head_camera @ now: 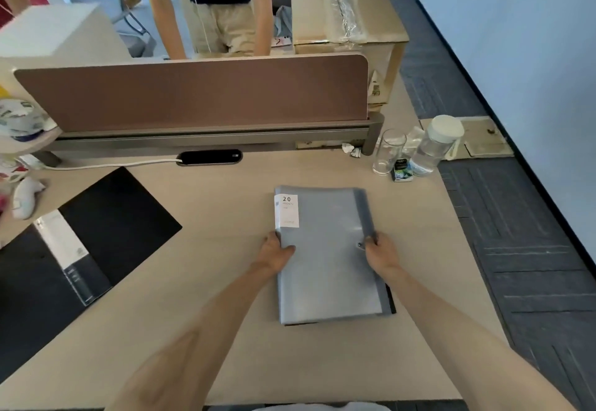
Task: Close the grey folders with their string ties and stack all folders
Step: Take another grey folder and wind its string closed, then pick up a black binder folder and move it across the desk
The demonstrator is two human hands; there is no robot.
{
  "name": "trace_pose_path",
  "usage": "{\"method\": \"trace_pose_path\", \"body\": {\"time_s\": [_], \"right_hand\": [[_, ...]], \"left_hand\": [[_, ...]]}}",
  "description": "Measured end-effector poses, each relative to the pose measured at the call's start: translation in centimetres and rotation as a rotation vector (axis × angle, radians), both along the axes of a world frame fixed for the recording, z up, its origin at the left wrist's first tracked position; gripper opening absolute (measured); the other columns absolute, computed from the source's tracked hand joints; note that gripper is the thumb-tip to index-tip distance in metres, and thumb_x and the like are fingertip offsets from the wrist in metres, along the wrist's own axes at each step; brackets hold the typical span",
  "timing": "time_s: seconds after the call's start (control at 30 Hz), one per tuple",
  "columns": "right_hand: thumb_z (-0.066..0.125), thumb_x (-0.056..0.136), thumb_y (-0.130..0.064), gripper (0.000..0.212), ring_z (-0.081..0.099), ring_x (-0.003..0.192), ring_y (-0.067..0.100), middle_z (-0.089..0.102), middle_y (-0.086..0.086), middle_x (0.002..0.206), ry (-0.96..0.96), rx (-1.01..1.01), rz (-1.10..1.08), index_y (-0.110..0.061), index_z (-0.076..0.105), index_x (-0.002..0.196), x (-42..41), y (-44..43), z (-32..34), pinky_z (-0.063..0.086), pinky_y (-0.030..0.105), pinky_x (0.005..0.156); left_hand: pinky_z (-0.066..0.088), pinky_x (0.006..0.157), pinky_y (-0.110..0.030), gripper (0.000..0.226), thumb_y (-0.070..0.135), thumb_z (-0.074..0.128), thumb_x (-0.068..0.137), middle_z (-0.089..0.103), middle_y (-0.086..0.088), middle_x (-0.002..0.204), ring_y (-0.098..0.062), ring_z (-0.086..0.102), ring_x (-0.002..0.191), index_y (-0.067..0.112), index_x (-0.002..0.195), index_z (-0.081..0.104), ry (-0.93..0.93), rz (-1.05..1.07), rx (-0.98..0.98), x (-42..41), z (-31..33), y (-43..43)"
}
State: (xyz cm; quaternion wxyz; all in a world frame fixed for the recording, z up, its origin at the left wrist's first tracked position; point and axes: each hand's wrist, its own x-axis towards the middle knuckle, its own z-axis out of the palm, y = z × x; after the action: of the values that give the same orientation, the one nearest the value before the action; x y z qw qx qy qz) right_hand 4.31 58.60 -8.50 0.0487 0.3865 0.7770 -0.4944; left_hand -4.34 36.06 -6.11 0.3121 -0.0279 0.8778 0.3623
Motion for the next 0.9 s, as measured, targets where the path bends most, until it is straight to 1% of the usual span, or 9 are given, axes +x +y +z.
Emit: {"method": "trace_pose_path", "body": {"time_s": [0.07, 0.23, 0.33, 0.43, 0.5, 0.6, 0.63, 0.77, 0.9], "right_hand": [[0.041, 0.095, -0.020, 0.025, 0.062, 0.098, 0.034, 0.067, 0.017, 0.106, -0.050, 0.039, 0.035, -0.005, 0.059, 0.101, -0.3, 0.6, -0.7, 0.041, 0.031, 0.075], [0.040, 0.095, -0.027, 0.034, 0.059, 0.099, 0.037, 0.061, 0.022, 0.110, -0.149, 0.140, 0.134, -0.001, 0.061, 0.104, -0.4, 1.7, -1.6, 0.041, 0.034, 0.077], [0.041, 0.094, -0.022, 0.032, 0.057, 0.101, 0.038, 0.061, 0.026, 0.110, -0.182, 0.197, 0.181, 0.002, 0.062, 0.098, -0.7, 2.4, -1.7, 0.043, 0.037, 0.082], [0.042, 0.091, -0.019, 0.022, 0.056, 0.096, 0.036, 0.060, 0.026, 0.108, -0.195, 0.250, 0.237, -0.005, 0.059, 0.089, -1.1, 2.6, -1.3, 0.040, 0.034, 0.076], [0.046, 0.088, -0.016, 0.016, 0.054, 0.100, 0.035, 0.056, 0.021, 0.113, -0.203, 0.297, 0.294, -0.007, 0.057, 0.093, -1.6, 2.3, -0.3, 0.041, 0.033, 0.079], [0.047, 0.087, -0.019, 0.031, 0.054, 0.108, 0.036, 0.050, 0.018, 0.120, -0.157, 0.445, 0.381, -0.006, 0.061, 0.112, -3.3, 0.5, 1.5, 0.048, 0.039, 0.089], [0.046, 0.088, -0.020, 0.031, 0.054, 0.109, 0.036, 0.050, 0.017, 0.121, -0.115, 0.467, 0.410, -0.008, 0.061, 0.112, -4.1, -0.6, 2.2, 0.049, 0.041, 0.091], [0.048, 0.091, -0.025, 0.024, 0.056, 0.106, 0.028, 0.056, 0.008, 0.114, 0.043, 0.354, 0.550, -0.013, 0.062, 0.105, -6.2, -6.6, 4.7, 0.047, 0.036, 0.091], [0.048, 0.092, -0.031, 0.026, 0.060, 0.104, 0.022, 0.063, 0.003, 0.109, 0.115, 0.300, 0.713, -0.015, 0.066, 0.102, -7.4, -13.0, 6.1, 0.046, 0.033, 0.087]], "left_hand": [[0.040, 0.097, -0.032, 0.049, 0.021, 0.058, 0.090, 0.042, -0.016, 0.133, -0.031, 0.046, 0.125, 0.001, 0.131, 0.040, 0.012, 0.000, -0.037, -0.2, -0.3, 0.3], [0.037, 0.102, -0.033, 0.049, 0.020, 0.058, 0.089, 0.039, -0.016, 0.132, -0.029, 0.044, 0.125, 0.003, 0.131, 0.041, 0.001, -0.011, -0.069, -0.3, -0.7, 0.5], [0.036, 0.105, -0.034, 0.048, 0.020, 0.057, 0.087, 0.042, -0.015, 0.131, -0.028, 0.040, 0.129, 0.005, 0.131, 0.042, -0.004, -0.021, -0.070, -0.2, -0.5, 0.4], [0.037, 0.101, -0.032, 0.044, 0.019, 0.053, 0.088, 0.045, -0.014, 0.132, -0.027, 0.040, 0.127, 0.007, 0.128, 0.043, 0.016, -0.020, -0.065, -0.2, -0.2, 0.0], [0.036, 0.097, -0.031, 0.045, 0.017, 0.051, 0.089, 0.043, -0.012, 0.135, -0.029, 0.042, 0.125, 0.008, 0.132, 0.040, 0.045, -0.015, -0.059, -0.1, 0.2, -0.7], [0.036, 0.096, -0.029, 0.047, 0.019, 0.049, 0.092, 0.042, -0.009, 0.140, -0.029, 0.045, 0.125, 0.010, 0.137, 0.038, 0.090, 0.012, -0.043, 0.0, 1.0, -2.2], [0.038, 0.098, -0.030, 0.049, 0.020, 0.049, 0.093, 0.042, -0.008, 0.141, -0.028, 0.046, 0.125, 0.012, 0.139, 0.038, 0.107, 0.027, -0.032, 0.0, 1.2, -2.9], [0.043, 0.091, -0.028, 0.046, 0.013, 0.051, 0.093, 0.047, -0.010, 0.138, -0.029, 0.051, 0.118, 0.011, 0.138, 0.041, 0.151, 0.099, 0.007, 0.0, 1.9, -6.3], [0.043, 0.095, -0.031, 0.042, 0.008, 0.051, 0.093, 0.049, -0.015, 0.135, -0.033, 0.052, 0.117, 0.006, 0.135, 0.045, 0.190, 0.190, 0.023, 0.6, 3.1, -11.0]]}}
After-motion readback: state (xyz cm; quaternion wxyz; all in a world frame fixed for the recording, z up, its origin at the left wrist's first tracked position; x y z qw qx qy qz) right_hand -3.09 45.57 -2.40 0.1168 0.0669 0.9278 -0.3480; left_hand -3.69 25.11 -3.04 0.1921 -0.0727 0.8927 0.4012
